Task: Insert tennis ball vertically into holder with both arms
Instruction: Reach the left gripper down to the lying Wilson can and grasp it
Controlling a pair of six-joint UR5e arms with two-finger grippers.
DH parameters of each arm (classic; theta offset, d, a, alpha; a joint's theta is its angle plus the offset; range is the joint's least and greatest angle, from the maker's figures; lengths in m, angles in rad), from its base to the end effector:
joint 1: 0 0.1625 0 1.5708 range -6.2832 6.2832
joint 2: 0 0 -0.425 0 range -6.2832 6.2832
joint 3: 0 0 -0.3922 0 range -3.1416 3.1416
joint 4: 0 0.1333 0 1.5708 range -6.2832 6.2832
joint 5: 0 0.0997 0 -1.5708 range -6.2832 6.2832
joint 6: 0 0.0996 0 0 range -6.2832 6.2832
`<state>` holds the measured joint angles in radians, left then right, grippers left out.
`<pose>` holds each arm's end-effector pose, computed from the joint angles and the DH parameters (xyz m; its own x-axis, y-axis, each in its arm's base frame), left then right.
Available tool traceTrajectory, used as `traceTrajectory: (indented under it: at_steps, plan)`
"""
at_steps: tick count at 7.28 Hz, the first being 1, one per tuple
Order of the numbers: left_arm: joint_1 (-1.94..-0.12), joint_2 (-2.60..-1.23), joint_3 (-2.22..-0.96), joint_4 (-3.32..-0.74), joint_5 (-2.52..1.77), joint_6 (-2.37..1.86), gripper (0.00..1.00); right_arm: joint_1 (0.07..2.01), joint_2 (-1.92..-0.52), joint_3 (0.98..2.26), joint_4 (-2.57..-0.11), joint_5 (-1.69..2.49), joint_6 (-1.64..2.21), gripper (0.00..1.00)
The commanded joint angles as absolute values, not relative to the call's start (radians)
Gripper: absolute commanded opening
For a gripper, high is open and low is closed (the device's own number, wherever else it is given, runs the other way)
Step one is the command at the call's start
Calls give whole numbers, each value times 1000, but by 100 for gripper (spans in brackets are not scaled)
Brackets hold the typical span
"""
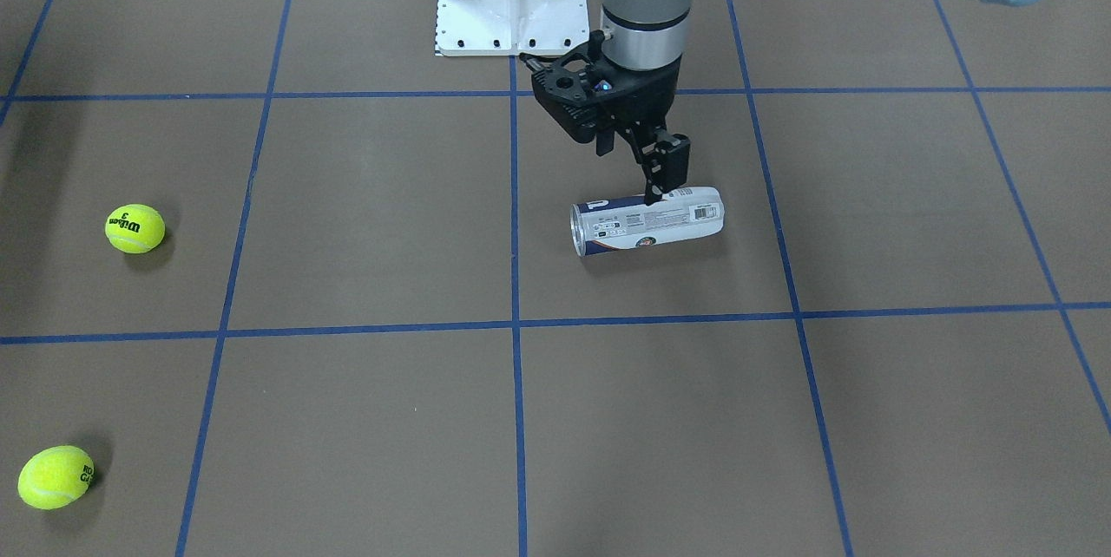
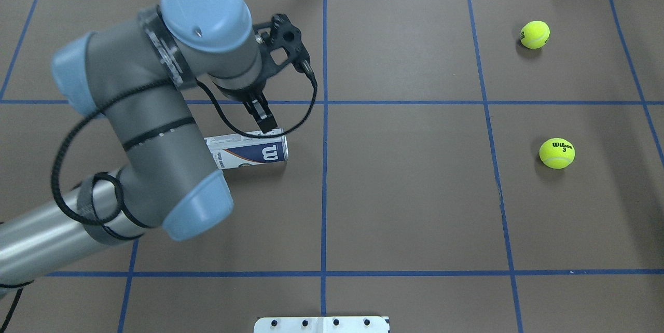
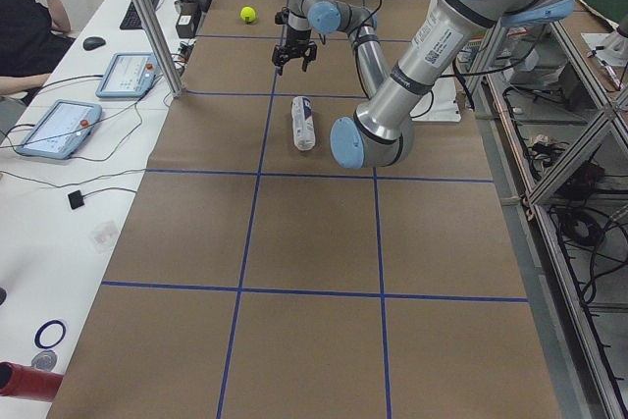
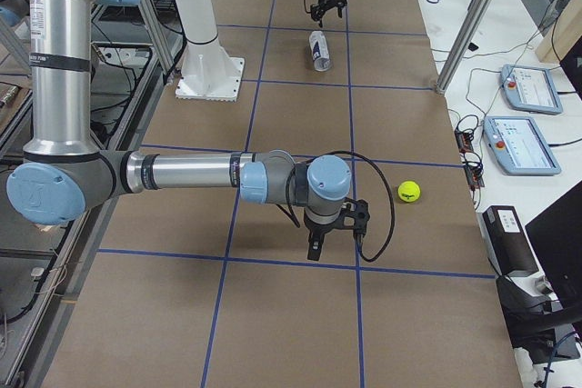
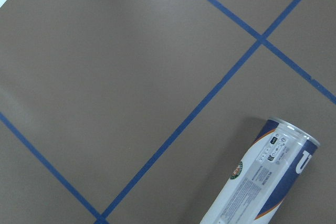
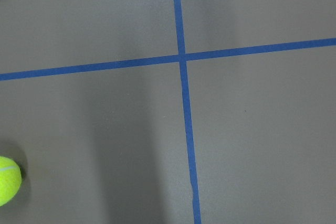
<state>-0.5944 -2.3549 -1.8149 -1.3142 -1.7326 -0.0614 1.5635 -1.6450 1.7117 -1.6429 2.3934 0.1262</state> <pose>0.4668 -0.4570 0.1285 0.4952 0.8543 -0.1580 -0.5645 0.4547 0.6889 0.0570 -0.4596 0.6285 0.6758 0.1249 0.7264 -0.0784 0.9921 -0.0976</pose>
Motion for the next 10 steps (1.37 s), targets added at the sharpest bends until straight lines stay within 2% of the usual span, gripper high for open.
traceTrajectory:
  at_steps: [1, 2, 7, 10]
  plan:
    - [-470, -2355, -1696, -1453, -1586, -75, 99, 1563, -1643, 1712, -1643, 2395, 129, 99]
    - [-469, -2356, -1689, -1482, -1586, -71, 96, 1563, -1643, 1709, -1644, 2395, 129, 99]
    - [-480, -2316, -1686, -1486, -1583, 138, 96, 1563, -1644, 1709, -1644, 2396, 129, 99]
    - [-479, -2315, -1628, -1494, -1583, 170, 96, 1563, -1644, 1707, -1644, 2396, 129, 99]
